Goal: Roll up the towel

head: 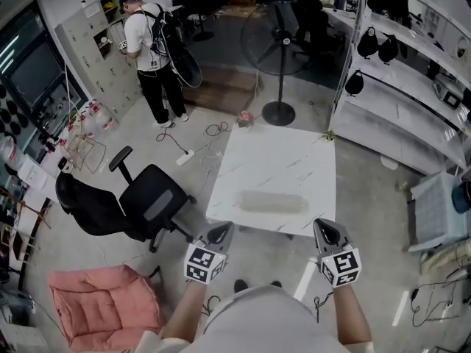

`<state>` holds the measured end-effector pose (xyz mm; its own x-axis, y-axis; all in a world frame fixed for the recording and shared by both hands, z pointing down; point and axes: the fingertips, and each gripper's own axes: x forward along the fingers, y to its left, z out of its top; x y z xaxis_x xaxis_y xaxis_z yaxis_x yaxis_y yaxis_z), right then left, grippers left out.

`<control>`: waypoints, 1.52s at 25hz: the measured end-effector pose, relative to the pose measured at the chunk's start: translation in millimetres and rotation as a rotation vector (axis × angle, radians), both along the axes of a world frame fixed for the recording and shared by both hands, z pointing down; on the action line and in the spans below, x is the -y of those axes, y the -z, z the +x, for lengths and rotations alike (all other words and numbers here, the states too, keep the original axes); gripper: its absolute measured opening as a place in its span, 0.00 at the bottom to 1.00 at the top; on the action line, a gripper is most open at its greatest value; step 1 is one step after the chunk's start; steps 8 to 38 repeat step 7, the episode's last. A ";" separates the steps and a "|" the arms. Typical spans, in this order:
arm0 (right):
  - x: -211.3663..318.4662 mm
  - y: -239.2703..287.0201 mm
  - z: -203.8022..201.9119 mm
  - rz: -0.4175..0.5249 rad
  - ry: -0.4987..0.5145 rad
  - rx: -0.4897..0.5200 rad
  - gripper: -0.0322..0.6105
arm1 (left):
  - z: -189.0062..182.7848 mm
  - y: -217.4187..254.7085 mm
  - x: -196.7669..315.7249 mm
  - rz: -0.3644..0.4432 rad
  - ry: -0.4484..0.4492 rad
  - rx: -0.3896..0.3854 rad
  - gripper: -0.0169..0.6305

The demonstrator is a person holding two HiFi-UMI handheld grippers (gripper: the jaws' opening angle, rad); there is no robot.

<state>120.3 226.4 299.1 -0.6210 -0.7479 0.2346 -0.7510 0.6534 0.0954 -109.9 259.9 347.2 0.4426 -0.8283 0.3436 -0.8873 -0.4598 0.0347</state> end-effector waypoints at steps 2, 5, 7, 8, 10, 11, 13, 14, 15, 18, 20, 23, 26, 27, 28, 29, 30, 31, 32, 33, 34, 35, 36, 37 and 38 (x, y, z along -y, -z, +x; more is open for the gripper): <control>0.3 -0.8 -0.2 -0.003 -0.002 -0.001 0.07 | 0.5 1.1 0.9 -0.001 -0.004 -0.008 0.05; 1.5 -1.5 -0.4 -0.006 -0.005 -0.002 0.07 | -0.4 2.0 2.7 -0.002 -0.006 -0.012 0.05; 2.2 -1.5 -0.1 -0.008 -0.008 -0.004 0.07 | -0.9 2.6 3.8 -0.002 -0.007 -0.014 0.05; 2.2 -1.5 -0.1 -0.008 -0.008 -0.004 0.07 | -0.9 2.6 3.8 -0.002 -0.007 -0.014 0.05; 2.2 -1.5 -0.1 -0.008 -0.008 -0.004 0.07 | -0.9 2.6 3.8 -0.002 -0.007 -0.014 0.05; 2.2 -1.5 -0.1 -0.008 -0.008 -0.004 0.07 | -0.9 2.6 3.8 -0.002 -0.007 -0.014 0.05; 2.2 -1.5 -0.1 -0.008 -0.008 -0.004 0.07 | -0.9 2.6 3.8 -0.002 -0.007 -0.014 0.05; 2.2 -1.5 -0.1 -0.008 -0.008 -0.004 0.07 | -0.9 2.6 3.8 -0.002 -0.007 -0.014 0.05; 2.2 -1.5 -0.1 -0.008 -0.008 -0.004 0.07 | -0.9 2.6 3.8 -0.002 -0.007 -0.014 0.05; 2.2 -1.5 -0.1 -0.008 -0.008 -0.004 0.07 | -0.9 2.6 3.8 -0.002 -0.007 -0.014 0.05; 2.2 -1.5 -0.1 -0.008 -0.008 -0.004 0.07 | -0.9 2.6 3.8 -0.002 -0.007 -0.014 0.05; 2.2 -1.5 -0.1 -0.008 -0.008 -0.004 0.07 | -0.9 2.6 3.8 -0.002 -0.007 -0.014 0.05; 2.2 -1.5 -0.1 -0.008 -0.008 -0.004 0.07 | -0.9 2.6 3.8 -0.002 -0.007 -0.014 0.05; 2.2 -1.5 -0.1 -0.008 -0.008 -0.004 0.07 | -0.9 2.6 3.8 -0.002 -0.007 -0.014 0.05; 2.2 -1.5 -0.1 -0.008 -0.008 -0.004 0.07 | -0.9 2.6 3.8 -0.002 -0.007 -0.014 0.05; 2.2 -1.5 -0.1 -0.008 -0.008 -0.004 0.07 | -0.9 2.6 3.8 -0.002 -0.007 -0.014 0.05; 2.2 -1.5 -0.1 -0.008 -0.008 -0.004 0.07 | -0.9 2.6 3.8 -0.002 -0.007 -0.014 0.05; 2.2 -1.5 -0.1 -0.008 -0.008 -0.004 0.07 | -0.9 2.6 3.8 -0.002 -0.007 -0.014 0.05; 2.2 -1.5 -0.1 -0.008 -0.008 -0.004 0.07 | -0.9 2.6 3.8 -0.002 -0.007 -0.014 0.05; 2.2 -1.5 -0.1 -0.008 -0.008 -0.004 0.07 | -0.9 2.6 3.8 -0.002 -0.007 -0.014 0.05; 2.2 -1.5 -0.1 -0.008 -0.008 -0.004 0.07 | -0.9 2.6 3.8 -0.002 -0.007 -0.014 0.05; 2.2 -1.5 -0.1 -0.008 -0.008 -0.004 0.07 | -0.9 2.6 3.8 -0.002 -0.007 -0.014 0.05; 2.2 -1.5 -0.1 -0.008 -0.008 -0.004 0.07 | -0.9 2.6 3.8 -0.002 -0.007 -0.014 0.05; 2.2 -1.5 -0.1 -0.008 -0.008 -0.004 0.07 | -0.9 2.6 3.8 -0.002 -0.007 -0.014 0.05; 2.2 -1.5 -0.1 -0.008 -0.008 -0.004 0.07 | -0.9 2.6 3.8 -0.002 -0.007 -0.014 0.05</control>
